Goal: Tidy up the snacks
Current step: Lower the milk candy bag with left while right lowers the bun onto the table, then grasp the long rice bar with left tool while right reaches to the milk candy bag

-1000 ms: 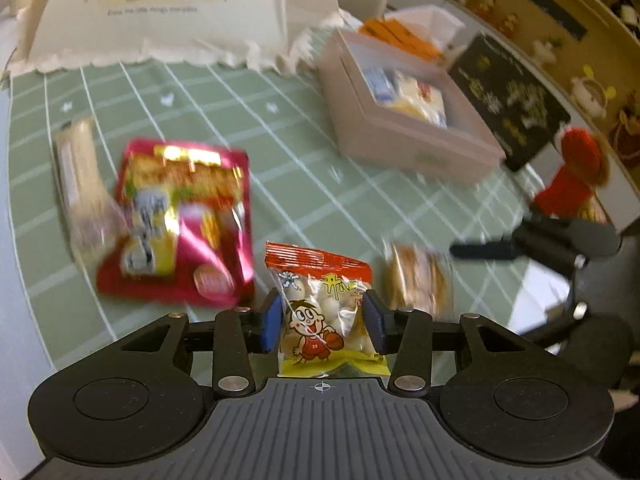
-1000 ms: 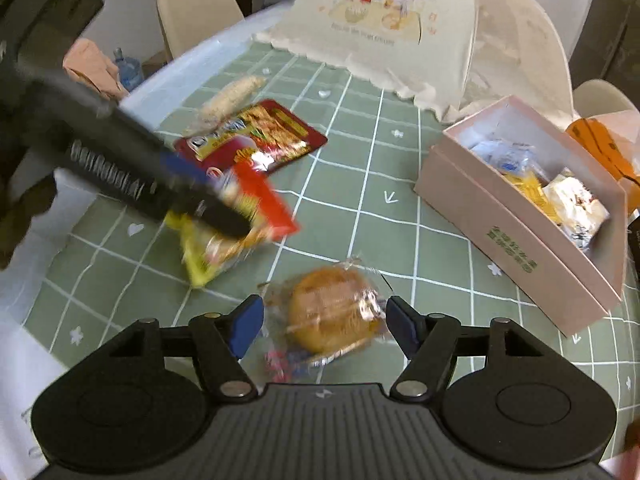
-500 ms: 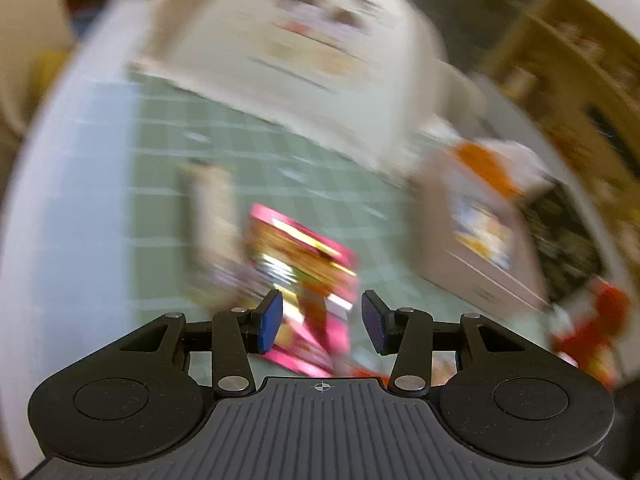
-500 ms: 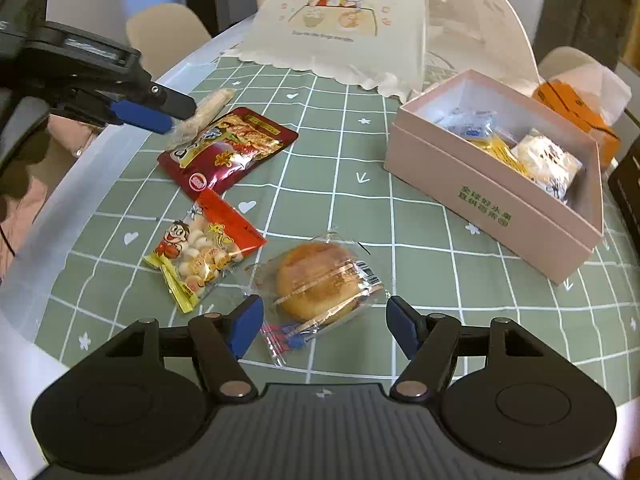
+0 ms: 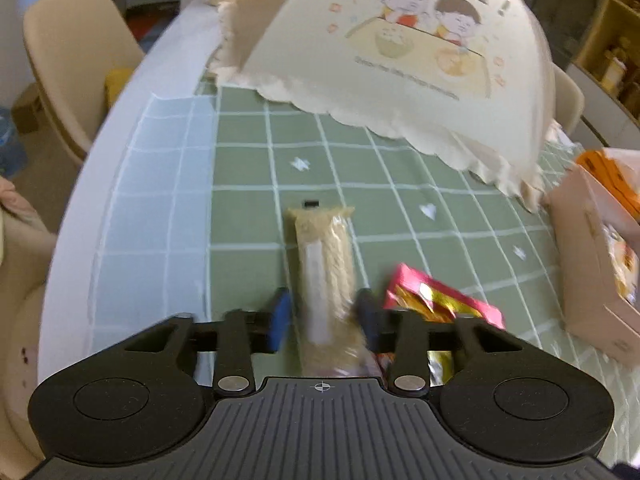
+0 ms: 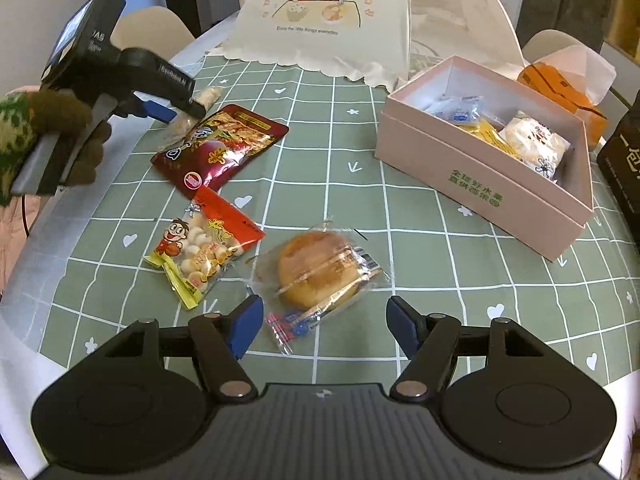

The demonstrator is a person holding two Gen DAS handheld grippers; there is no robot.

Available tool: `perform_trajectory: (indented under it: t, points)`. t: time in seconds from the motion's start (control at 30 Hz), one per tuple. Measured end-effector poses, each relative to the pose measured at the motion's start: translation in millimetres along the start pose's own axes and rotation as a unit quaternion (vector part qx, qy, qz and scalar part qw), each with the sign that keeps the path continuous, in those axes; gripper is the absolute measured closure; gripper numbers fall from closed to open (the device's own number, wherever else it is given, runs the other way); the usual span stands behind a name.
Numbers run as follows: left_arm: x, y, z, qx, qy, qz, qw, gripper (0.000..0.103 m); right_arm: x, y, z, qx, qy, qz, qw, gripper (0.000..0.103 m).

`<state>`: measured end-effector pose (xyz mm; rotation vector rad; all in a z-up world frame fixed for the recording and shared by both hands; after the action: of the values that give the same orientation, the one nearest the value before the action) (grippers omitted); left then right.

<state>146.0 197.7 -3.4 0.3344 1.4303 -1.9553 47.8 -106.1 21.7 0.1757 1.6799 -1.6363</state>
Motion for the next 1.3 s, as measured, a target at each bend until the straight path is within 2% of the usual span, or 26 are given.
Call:
perform_trajectory:
  t: [0.13, 0.27, 0.43, 0.6, 0.73, 0.77, 0.87, 0.97, 1.07, 1.17, 1.3]
  points:
    - [24.7, -19.4, -3.0, 0.044, -0.016, -0.016, 0.9988, 0.069, -4.9, -1.2, -9.9, -0.021, -0.006, 0.0, 1.0, 0.034]
    - [58.5, -46.8, 0.5, 0.067, -0.026, -0.034, 0.9968, 0.069, -11.4, -3.9, -27.8, -0.061, -0.019, 0.005, 0.998, 0.034]
    - [93.8, -71.5, 5.4, 0.058, -0.015, -0.046, 0.9972, 0.069, -24.8, 4.6, -54.3, -0.111, -0.011, -0.006, 0.994, 0.034]
    - [116.9, -82.0, 13.3, 0.062, -0.007, -0.053, 0.9966, 0.069, -41.3, 25.5, -77.2, -0.085, -0.023, -0.001, 0.996, 0.034]
    - [125.8, -87.2, 16.4, 0.069, -0.01, -0.055, 0.996, 0.069, -38.8, 29.1, -81.3, -0.079, -0.035, -0.001, 0.996, 0.037]
    - [128.1, -88.1, 17.4, 0.071, -0.011, -0.056, 0.9959, 0.069, -35.9, 26.1, -79.6, -0.083, -0.036, 0.0, 0.996, 0.04]
    - [133.3, -89.4, 21.9, 0.082, -0.015, -0.062, 0.9946, 0.069, -21.7, 17.7, -69.3, -0.087, -0.036, -0.006, 0.996, 0.041]
    - [142.3, -89.5, 33.3, 0.097, -0.007, -0.07, 0.9929, 0.069, -0.5, 14.7, -53.5, -0.067, -0.039, -0.02, 0.997, 0.041]
    - [150.4, -88.3, 47.7, 0.102, 0.013, -0.076, 0.9918, 0.069, 16.8, 7.6, -39.6, -0.044, -0.047, -0.014, 0.998, 0.04]
    - [152.8, -87.7, 54.0, 0.1, 0.019, -0.076, 0.9919, 0.069, 21.3, 2.8, -30.5, -0.071, -0.028, -0.024, 0.997, 0.039]
    - [148.7, -90.6, 41.6, 0.09, -0.013, -0.069, 0.9935, 0.069, 8.8, 3.9, -35.1, -0.093, -0.005, -0.027, 0.995, 0.035]
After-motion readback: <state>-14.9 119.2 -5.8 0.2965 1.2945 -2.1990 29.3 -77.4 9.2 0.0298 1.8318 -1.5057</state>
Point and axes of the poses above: each gripper's, at about its wrist camera, not at the fingertips, and y roughly the way its jaws point, z to its right, x to its underside, the point moved 3 cm from there along y, roughly the way its jaws point, and after that the axes turned 11 degrees about x, right-handed, at the moved point
